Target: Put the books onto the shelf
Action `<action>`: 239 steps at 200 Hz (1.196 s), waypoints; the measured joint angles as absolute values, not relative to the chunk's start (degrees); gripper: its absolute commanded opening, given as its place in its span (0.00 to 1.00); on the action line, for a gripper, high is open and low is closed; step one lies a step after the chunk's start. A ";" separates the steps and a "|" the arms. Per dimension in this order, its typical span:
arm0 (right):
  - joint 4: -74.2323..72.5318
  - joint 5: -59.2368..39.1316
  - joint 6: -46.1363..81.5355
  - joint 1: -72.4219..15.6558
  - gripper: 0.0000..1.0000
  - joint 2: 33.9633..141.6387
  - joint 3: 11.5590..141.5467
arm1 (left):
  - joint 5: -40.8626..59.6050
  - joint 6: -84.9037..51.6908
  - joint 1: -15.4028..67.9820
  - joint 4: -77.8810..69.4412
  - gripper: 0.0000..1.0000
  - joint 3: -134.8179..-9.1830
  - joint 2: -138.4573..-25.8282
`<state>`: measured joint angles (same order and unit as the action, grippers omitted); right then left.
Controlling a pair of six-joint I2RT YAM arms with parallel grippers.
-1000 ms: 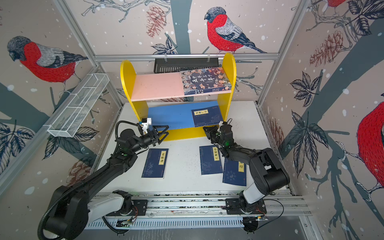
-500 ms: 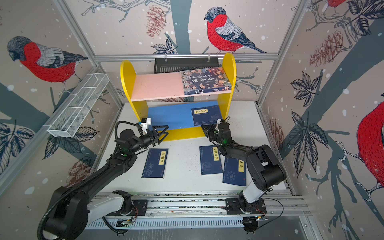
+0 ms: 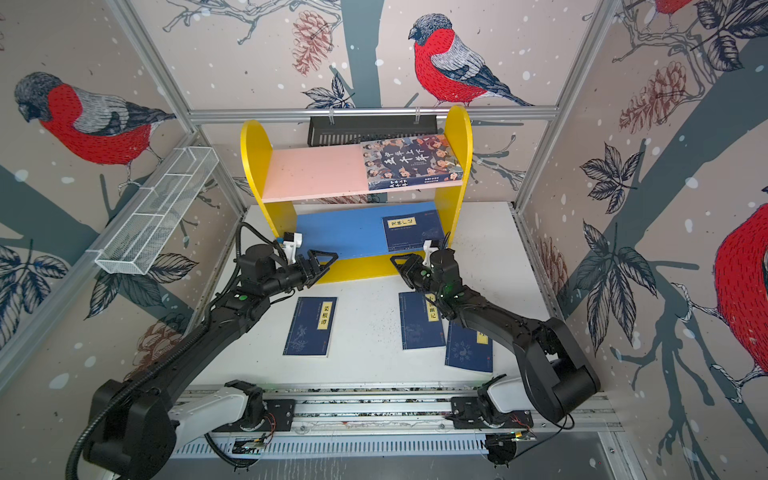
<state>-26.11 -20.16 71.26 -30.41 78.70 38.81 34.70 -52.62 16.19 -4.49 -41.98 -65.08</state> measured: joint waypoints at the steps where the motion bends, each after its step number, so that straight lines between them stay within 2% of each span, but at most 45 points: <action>1: -25.82 -20.18 71.07 -30.52 0.50 78.59 38.85 | 34.46 -52.18 16.16 -3.70 0.78 -41.98 -65.17; 44: -13.21 -21.41 62.35 -35.86 0.55 75.18 38.70 | 28.69 -42.85 15.94 13.85 0.78 -41.98 -65.49; 87: -9.63 -23.57 58.52 -42.06 0.55 79.44 39.33 | 17.61 -36.45 15.27 21.52 0.80 -38.79 -62.78; 186: -15.97 -24.01 59.96 -48.49 0.55 87.53 39.83 | 6.28 -31.83 13.39 23.68 0.80 -33.06 -61.23; 239: -20.05 -24.25 61.49 -50.87 0.55 92.27 41.67 | 5.63 -31.51 12.86 23.38 0.77 -31.92 -64.18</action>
<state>-20.05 -24.25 61.49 -50.87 92.27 41.67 5.63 -31.51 12.86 23.38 -31.92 -64.18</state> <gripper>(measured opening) 0.553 0.769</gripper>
